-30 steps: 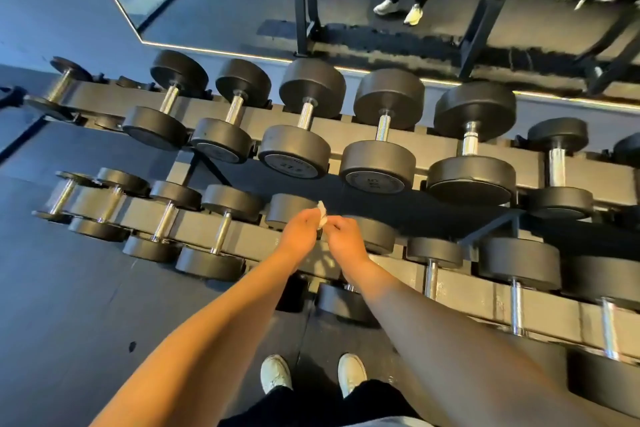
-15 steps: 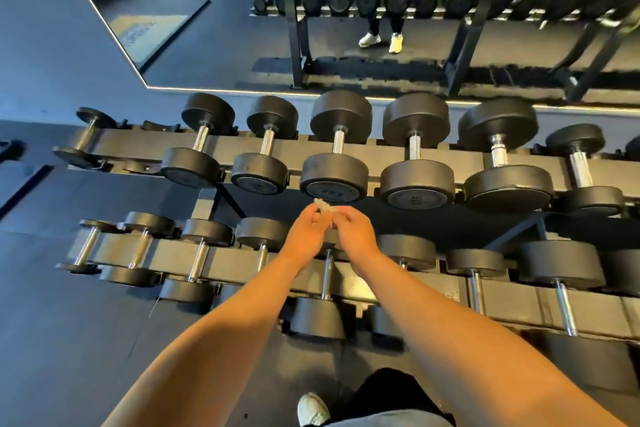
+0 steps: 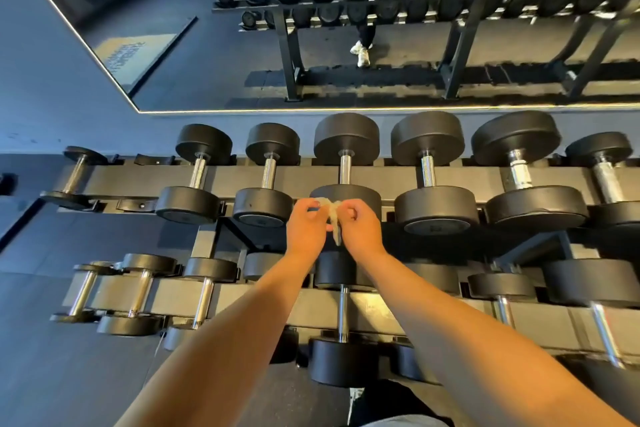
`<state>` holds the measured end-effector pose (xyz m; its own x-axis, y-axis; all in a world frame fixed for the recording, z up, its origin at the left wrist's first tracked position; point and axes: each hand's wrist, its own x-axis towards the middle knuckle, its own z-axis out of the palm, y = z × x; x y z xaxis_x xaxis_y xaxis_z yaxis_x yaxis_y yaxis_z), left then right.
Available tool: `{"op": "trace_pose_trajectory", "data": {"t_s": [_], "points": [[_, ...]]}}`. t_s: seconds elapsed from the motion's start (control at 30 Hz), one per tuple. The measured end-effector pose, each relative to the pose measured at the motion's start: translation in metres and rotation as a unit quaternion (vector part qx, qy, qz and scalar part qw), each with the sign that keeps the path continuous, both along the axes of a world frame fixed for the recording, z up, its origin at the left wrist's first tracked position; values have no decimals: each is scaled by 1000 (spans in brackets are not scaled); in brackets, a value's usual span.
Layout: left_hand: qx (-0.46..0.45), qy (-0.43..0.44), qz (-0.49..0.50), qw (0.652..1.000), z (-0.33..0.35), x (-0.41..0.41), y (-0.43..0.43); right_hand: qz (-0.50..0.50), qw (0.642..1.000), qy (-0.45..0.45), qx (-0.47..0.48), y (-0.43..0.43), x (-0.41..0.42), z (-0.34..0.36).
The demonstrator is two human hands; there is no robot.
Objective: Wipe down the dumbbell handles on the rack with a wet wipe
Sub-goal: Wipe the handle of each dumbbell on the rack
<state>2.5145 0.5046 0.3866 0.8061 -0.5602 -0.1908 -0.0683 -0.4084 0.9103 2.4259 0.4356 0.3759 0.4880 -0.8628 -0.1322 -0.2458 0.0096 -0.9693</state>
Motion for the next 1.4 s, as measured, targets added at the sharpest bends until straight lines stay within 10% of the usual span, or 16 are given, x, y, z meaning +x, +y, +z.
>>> {"op": "trace_pose_trajectory", "data": {"t_s": [0.6, 0.9, 1.4], "points": [[25, -47, -119, 991, -6, 85, -131, -24, 998, 56, 26, -119, 77, -22], [72, -13, -96, 993, -39, 117, -166, 4, 965, 251, -81, -132, 95, -41], [174, -8, -174, 969, -86, 134, -205, -23, 972, 227, -57, -143, 99, -63]]}}
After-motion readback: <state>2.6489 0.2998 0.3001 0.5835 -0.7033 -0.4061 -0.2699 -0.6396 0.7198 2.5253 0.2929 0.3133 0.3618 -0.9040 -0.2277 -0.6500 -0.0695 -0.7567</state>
